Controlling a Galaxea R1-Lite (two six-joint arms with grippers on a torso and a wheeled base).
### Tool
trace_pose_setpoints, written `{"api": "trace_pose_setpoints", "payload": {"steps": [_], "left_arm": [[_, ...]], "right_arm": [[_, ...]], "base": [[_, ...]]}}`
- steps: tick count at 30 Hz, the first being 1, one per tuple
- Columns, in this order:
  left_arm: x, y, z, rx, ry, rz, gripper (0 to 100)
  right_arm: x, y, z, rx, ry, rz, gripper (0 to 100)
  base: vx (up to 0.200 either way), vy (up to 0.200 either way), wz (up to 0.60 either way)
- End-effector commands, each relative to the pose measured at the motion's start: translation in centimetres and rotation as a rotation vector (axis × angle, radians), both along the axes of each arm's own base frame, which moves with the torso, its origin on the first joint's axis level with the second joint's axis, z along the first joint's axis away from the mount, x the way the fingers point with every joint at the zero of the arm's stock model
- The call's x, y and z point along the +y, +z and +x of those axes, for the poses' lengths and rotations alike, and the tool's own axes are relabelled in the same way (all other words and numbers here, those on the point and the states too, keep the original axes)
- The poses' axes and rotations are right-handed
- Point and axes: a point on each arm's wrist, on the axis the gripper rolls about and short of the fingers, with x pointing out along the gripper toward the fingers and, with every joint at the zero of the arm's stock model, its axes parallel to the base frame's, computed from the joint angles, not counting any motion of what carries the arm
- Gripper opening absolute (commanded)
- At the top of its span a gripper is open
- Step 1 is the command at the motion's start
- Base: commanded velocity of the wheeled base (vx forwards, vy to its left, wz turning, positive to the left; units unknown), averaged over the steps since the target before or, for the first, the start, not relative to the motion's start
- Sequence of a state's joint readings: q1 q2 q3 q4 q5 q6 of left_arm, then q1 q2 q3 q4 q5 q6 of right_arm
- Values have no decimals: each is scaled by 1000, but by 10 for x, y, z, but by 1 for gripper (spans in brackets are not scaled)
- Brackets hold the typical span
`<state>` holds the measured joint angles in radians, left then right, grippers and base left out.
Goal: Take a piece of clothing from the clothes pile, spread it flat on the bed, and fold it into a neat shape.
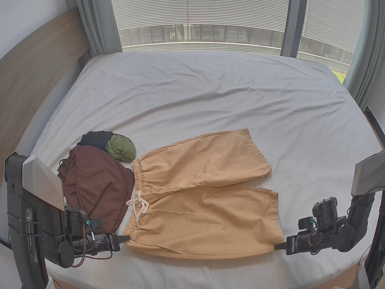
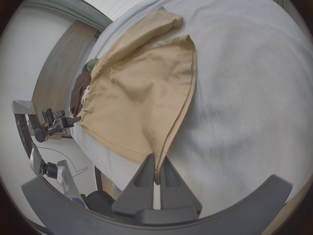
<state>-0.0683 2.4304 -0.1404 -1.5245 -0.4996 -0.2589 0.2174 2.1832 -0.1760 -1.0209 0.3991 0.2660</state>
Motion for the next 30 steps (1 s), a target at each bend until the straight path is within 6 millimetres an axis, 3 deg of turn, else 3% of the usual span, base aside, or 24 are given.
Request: {"api": "trace_pose_setpoints", "payload": {"steps": [1, 4, 13, 30], "left_arm": [[-3, 3, 6, -44, -8, -9, 0], [-5, 8, 12, -83, -12, -14, 0], [-19, 48, 28, -167, 47, -167, 0], [-23, 62, 43, -208, 93, -242, 0]], "right_arm": [[1, 21, 5, -96, 1, 28, 0], [2, 29, 5, -125, 6, 46, 0], [5, 56, 20, -236, -40, 120, 0], [4, 82, 38, -354, -81, 200, 0]], "base": [[0, 0, 0], [0, 0, 0], [0, 0, 0], [0, 0, 0]]}}
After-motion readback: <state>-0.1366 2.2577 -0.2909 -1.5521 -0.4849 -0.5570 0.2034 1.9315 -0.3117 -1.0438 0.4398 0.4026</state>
